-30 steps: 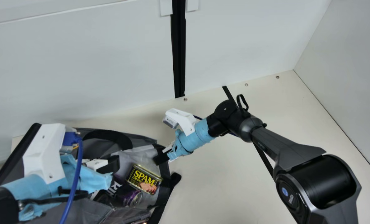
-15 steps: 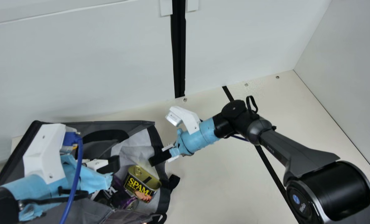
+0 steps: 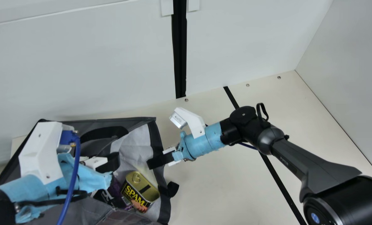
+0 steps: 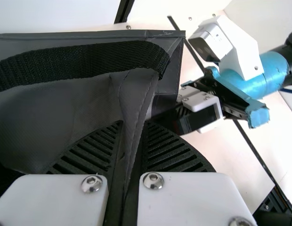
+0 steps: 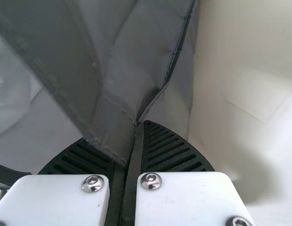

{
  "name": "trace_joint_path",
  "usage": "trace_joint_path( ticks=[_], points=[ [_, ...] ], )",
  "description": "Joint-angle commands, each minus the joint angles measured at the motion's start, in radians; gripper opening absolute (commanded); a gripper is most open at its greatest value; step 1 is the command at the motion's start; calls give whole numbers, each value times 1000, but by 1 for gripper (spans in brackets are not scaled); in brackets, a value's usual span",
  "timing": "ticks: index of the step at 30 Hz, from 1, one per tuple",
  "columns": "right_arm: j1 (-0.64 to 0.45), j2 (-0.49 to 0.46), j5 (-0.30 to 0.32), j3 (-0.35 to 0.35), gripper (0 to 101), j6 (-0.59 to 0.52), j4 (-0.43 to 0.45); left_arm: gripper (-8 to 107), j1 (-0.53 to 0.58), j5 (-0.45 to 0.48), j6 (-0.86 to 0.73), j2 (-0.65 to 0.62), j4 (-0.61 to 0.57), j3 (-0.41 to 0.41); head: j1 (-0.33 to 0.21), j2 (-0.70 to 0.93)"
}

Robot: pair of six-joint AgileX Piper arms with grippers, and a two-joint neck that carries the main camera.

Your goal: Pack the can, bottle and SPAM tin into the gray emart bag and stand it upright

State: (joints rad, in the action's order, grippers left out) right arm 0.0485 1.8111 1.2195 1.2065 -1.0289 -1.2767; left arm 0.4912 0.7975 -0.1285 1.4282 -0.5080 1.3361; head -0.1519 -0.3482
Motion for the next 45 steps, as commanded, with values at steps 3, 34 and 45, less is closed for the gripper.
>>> trace_joint_path(
  ticks=[3, 34, 45],
  points=[
    [-1, -28, 0, -17, 0, 8, -23, -8, 1, -11, 8, 4, 15, 27, -23, -1],
    [-94, -286, 0, -42, 0, 248, -239, -8, -96, 101, -185, 72, -108, 319, -23, -1],
    [-72, -382, 0, -73, 0, 377, -345, -8, -160, 185, -258, 76, -176, 411, -23, -1]
  ],
)
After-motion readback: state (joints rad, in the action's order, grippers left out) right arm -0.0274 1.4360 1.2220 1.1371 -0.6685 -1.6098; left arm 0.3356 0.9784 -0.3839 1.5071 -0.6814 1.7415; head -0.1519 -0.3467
